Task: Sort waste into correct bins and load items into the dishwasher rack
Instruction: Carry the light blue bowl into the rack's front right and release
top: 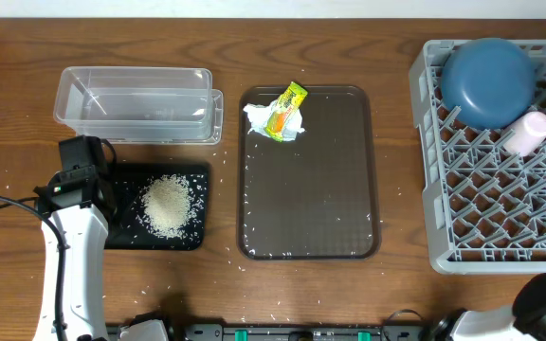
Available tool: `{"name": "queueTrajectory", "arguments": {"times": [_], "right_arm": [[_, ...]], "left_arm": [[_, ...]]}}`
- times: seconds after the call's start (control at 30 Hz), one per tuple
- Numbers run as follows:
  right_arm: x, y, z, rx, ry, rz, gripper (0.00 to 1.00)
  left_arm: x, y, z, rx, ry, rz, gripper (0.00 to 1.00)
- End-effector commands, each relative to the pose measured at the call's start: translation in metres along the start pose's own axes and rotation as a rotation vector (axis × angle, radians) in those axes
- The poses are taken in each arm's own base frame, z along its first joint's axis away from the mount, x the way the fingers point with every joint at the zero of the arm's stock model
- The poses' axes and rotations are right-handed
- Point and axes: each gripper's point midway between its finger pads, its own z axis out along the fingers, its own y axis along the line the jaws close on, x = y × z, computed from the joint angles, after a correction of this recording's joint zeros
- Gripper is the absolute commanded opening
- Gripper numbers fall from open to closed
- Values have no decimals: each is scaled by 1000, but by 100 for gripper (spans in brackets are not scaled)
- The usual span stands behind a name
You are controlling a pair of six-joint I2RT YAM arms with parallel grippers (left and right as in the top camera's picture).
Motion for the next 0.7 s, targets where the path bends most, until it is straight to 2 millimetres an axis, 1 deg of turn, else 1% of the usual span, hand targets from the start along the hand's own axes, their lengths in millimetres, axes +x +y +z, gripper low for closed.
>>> {"name": "queueTrajectory", "arguments": {"times": [0.0, 0.1, 0.23, 0.4, 0.53, 0.67], "right_arm": [[-3, 4, -1, -281, 3, 20, 1], [-5, -17, 6, -371, 4, 81, 1], [2, -43, 18, -453, 37, 191, 1], [16, -77, 30, -449, 81, 320, 1], [22, -94, 30, -436, 90, 380, 1], [25, -105, 21, -424, 88, 427, 1]], "left_arm": [[-1, 1, 1, -9, 1, -10, 93], [-1, 1, 1, -9, 1, -10, 93], [-1, 1, 1, -9, 1, -10, 93], [-1, 1, 1, -9, 1, -10, 93], [-1, 1, 1, -9, 1, -10, 93], [-1, 1, 1, -9, 1, -10, 93]]}}
